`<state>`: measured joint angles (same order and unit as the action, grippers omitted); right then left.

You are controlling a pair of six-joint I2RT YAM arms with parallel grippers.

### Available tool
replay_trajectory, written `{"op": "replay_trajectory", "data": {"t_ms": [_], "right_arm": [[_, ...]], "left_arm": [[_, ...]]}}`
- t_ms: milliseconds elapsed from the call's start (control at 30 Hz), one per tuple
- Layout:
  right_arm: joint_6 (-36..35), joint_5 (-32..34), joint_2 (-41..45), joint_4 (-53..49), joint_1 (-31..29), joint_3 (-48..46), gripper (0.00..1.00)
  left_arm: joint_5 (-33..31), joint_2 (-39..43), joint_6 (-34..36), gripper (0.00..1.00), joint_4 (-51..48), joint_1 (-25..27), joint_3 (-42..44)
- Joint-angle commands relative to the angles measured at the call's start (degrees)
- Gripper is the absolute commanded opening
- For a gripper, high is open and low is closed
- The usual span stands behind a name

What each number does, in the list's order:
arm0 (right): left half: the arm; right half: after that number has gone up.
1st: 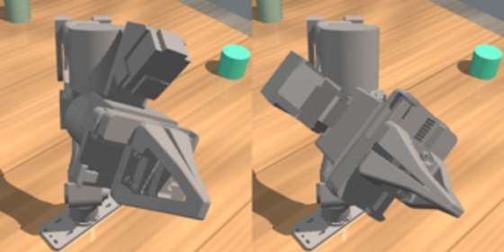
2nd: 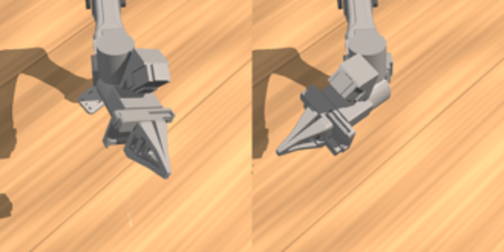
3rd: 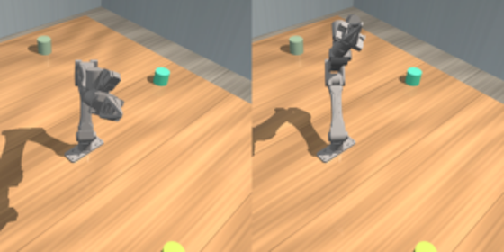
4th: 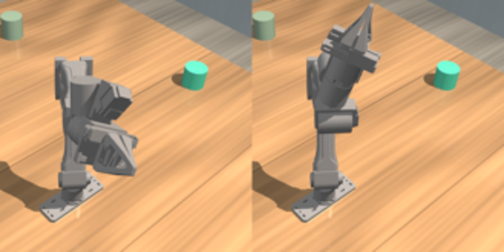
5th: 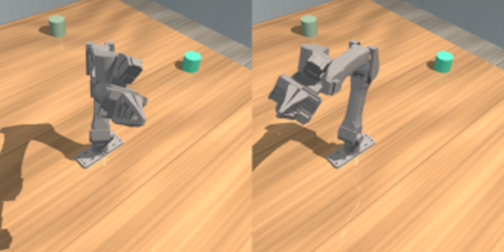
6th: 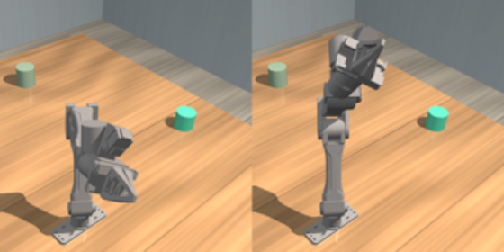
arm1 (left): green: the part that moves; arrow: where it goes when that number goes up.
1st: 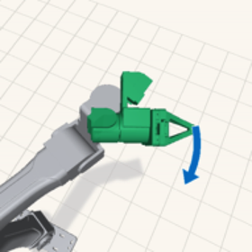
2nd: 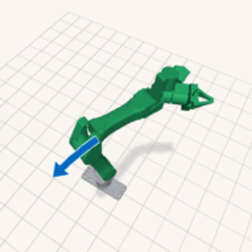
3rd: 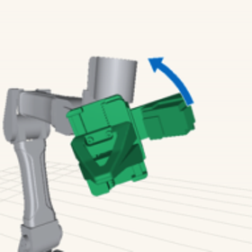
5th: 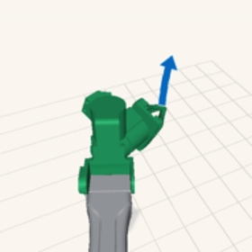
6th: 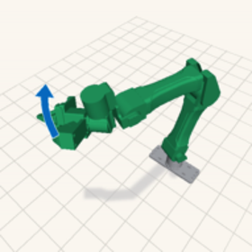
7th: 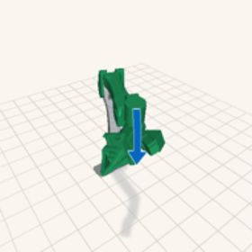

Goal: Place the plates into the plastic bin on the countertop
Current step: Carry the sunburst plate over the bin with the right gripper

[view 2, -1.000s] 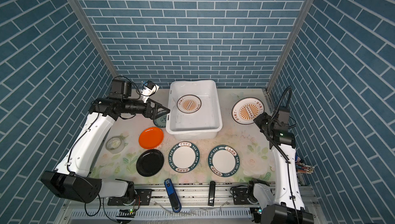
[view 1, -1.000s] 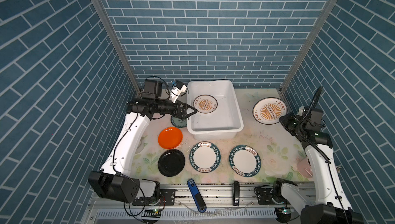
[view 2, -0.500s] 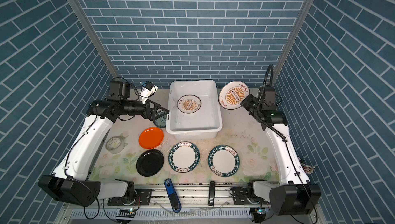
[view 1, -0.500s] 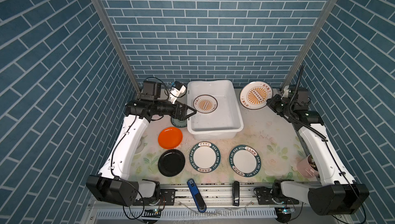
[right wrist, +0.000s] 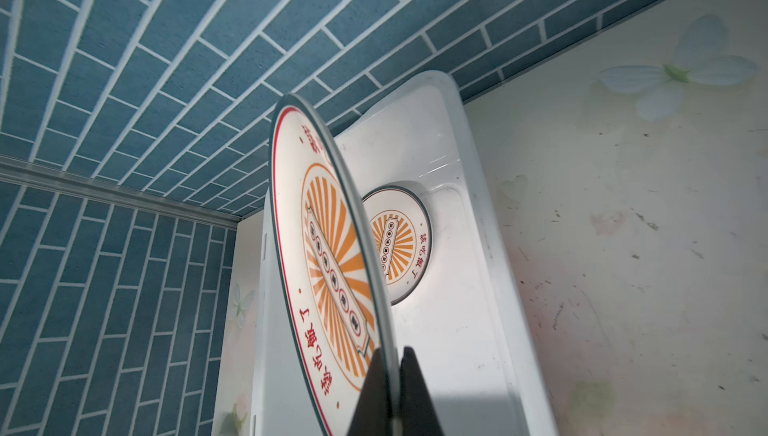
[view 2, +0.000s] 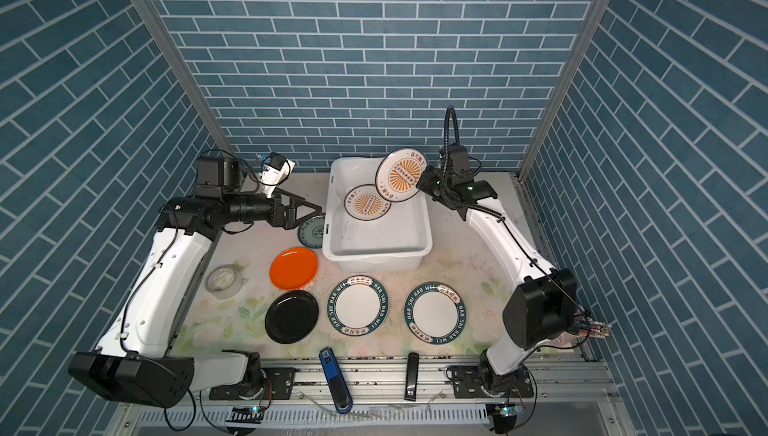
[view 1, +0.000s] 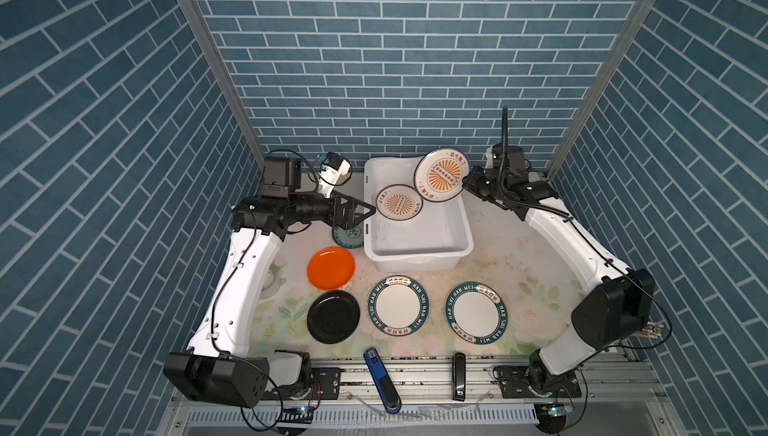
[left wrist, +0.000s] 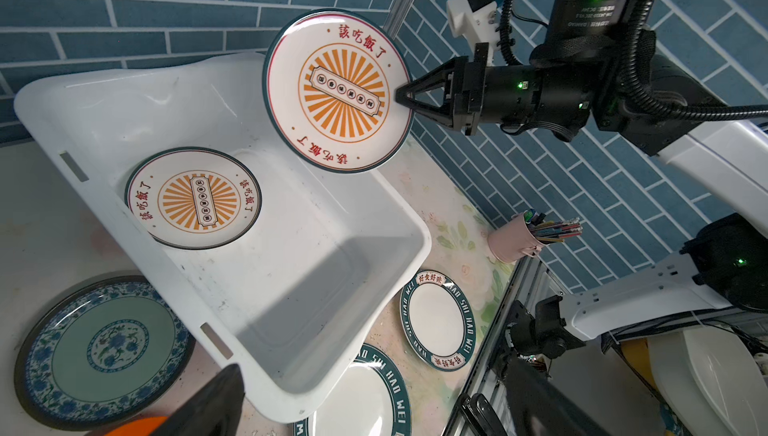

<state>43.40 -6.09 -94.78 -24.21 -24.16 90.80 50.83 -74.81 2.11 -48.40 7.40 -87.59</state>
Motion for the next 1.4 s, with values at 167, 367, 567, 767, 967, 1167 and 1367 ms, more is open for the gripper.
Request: {"op": "replay_trajectory", "data": {"t_ms": [167, 367, 567, 767, 967, 1167, 1367], "right_arm": [[0.60, 0.12, -9.98, 5.75, -4.17, 5.89, 0.00], [2.78, -0.99, -15.79, 8.62, -5.05, 7.76, 0.00], [3.75, -1.60, -20.92, 9.49, -5.37, 10.49, 0.00], [4.74, -2.11, -25.08, 9.90, -5.46, 13.34, 0.00], [5.41, -2.18, -28.12, 10.18, -5.39, 15.65, 0.00], [6.93, -3.27, -30.46, 10.78, -5.42, 17.21, 0.00], [9.54, -3.92, -33.37, 13.30, -5.46, 16.68, 0.00]], "left_arm": [[1.40, 2.35, -1.37, 1.00, 2.22, -0.37, 2.79], [1.89, 2.39, -1.76, 1.00, 2.34, -0.43, 2.52], [2.13, 2.97, -1.76, 1.00, 2.70, -0.48, 3.34], [2.63, 3.00, -1.49, 0.99, 2.22, -0.46, 2.74], [3.82, 3.25, -1.27, 1.00, 2.26, -0.46, 3.07], [3.84, 3.39, -1.17, 1.00, 2.15, -0.46, 3.13], [3.85, 3.34, -1.15, 1.00, 2.17, -0.49, 3.03]]}}
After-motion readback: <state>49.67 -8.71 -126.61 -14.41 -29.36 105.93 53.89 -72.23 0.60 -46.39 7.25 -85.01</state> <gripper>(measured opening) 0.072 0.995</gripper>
